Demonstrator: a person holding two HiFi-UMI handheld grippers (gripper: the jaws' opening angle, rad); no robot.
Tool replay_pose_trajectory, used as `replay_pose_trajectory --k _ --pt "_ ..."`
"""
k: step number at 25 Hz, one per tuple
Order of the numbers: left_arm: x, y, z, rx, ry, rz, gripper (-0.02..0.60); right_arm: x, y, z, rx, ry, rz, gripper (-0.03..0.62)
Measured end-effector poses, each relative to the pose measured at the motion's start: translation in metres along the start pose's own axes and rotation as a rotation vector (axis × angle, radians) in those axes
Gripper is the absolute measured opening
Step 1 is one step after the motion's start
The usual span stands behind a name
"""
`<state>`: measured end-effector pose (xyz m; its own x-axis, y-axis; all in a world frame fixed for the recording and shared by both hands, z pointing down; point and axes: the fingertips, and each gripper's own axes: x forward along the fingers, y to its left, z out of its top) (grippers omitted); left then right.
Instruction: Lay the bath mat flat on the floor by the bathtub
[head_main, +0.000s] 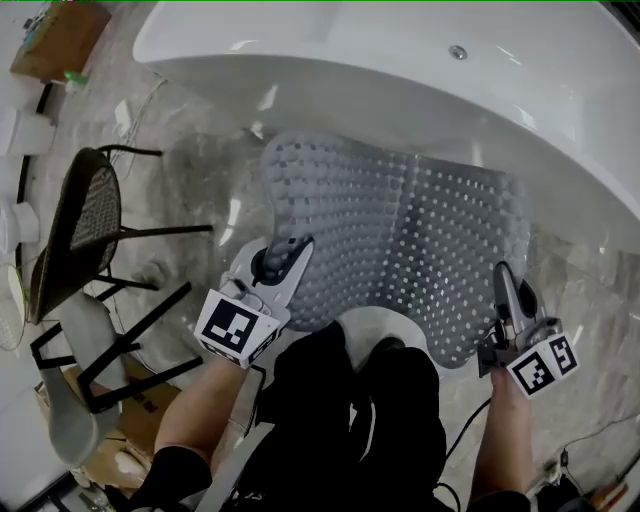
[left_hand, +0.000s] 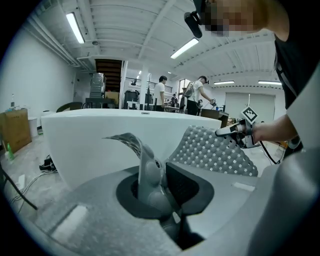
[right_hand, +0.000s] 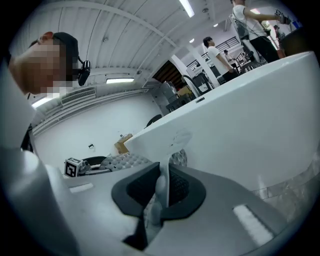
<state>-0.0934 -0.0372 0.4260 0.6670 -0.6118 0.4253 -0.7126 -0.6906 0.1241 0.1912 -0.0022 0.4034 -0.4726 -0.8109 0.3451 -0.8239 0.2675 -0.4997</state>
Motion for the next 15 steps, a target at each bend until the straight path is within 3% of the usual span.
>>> replay_pose_trajectory --k 8,15 --pt "0.044 0.028 -0.07 0.021 -0.022 -0.037 0.048 0.048 -0.041 -0.065 -0.013 0.032 0.011 0.017" --pt "0.079 0.061 -0.135 -0.029 -0.002 -0.031 0.044 0.077 -0.1 -0.116 0.009 0.066 -0.016 0.017"
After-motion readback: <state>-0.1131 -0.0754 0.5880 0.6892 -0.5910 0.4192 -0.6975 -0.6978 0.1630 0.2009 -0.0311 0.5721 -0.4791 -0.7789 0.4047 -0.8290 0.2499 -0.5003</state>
